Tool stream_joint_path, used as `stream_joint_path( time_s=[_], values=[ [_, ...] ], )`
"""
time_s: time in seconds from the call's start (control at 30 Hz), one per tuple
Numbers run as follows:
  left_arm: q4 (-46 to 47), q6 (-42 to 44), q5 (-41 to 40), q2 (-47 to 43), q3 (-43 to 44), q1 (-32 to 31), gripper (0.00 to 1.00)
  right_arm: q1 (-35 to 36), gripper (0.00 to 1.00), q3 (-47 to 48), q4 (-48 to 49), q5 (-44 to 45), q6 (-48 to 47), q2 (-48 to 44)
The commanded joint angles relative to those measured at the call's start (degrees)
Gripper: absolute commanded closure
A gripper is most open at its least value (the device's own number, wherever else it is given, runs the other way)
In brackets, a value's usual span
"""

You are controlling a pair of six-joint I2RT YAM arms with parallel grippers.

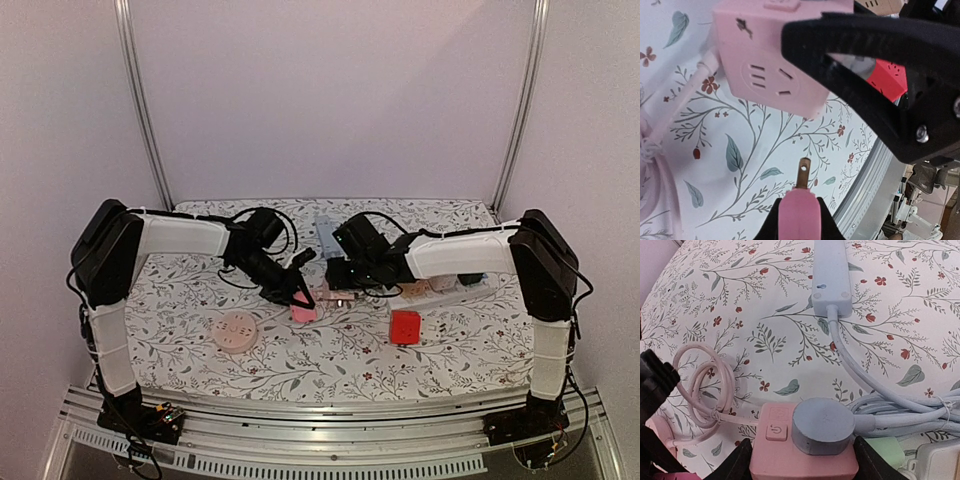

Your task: Pull the plug off the socket

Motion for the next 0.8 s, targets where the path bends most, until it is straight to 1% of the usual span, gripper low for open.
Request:
stream_joint_path(
  time_s=[0.0,0.07,0.17,0.23,0.33,0.47,0.5,0.63,0.77],
  values=[
    [1.1,0.04,-0.55,-2.53,-0.7,0.24,1.0,-2.16,0.65,5.4,3.66,2.56,-2.73,3.65],
    [1.52,-0.02,-1.48,-3.19,-1.02,0.24,1.0,-2.51,0.64,6.77,3.77,2.46,-3.51,5.18],
    [2.27,-0.02,-3.79,-4.84,-1.85,0.06,1.0,-3.31,0.55,8.1,3.7,1.43,-4.14,6.16],
    [2.84,-0.12,-5.73,-6.23,-2.38,-0.01,1.0,-3.66,0.44,8.63,3.7,0.26,-4.63,6.35],
    [3.69,-0.86,-9.67,-8.74,-3.49,-0.87,1.0,-3.86,0.22,9.06,3.6,-1.31,-6.34,5.48],
    [4.61,-2.27,-17.24,-12.83,-5.54,-3.37,1.0,-3.86,0.02,8.69,3.15,-2.38,-9.27,2.39],
    [4.98,-2.81,-19.38,-13.75,-6.11,-4.17,1.0,-3.85,0.01,8.22,3.07,-2.35,-9.98,1.17],
    [11.52,-7.55,-24.33,-16.75,-9.76,-7.88,1.0,-4.02,0.01,4.96,2.75,-1.53,-10.87,-4.75],
    [12.56,-9.42,-29.56,-14.64,-7.72,-13.96,1.0,-4.47,0.01,-0.23,2.6,0.99,-10.62,-12.53]
  ],
)
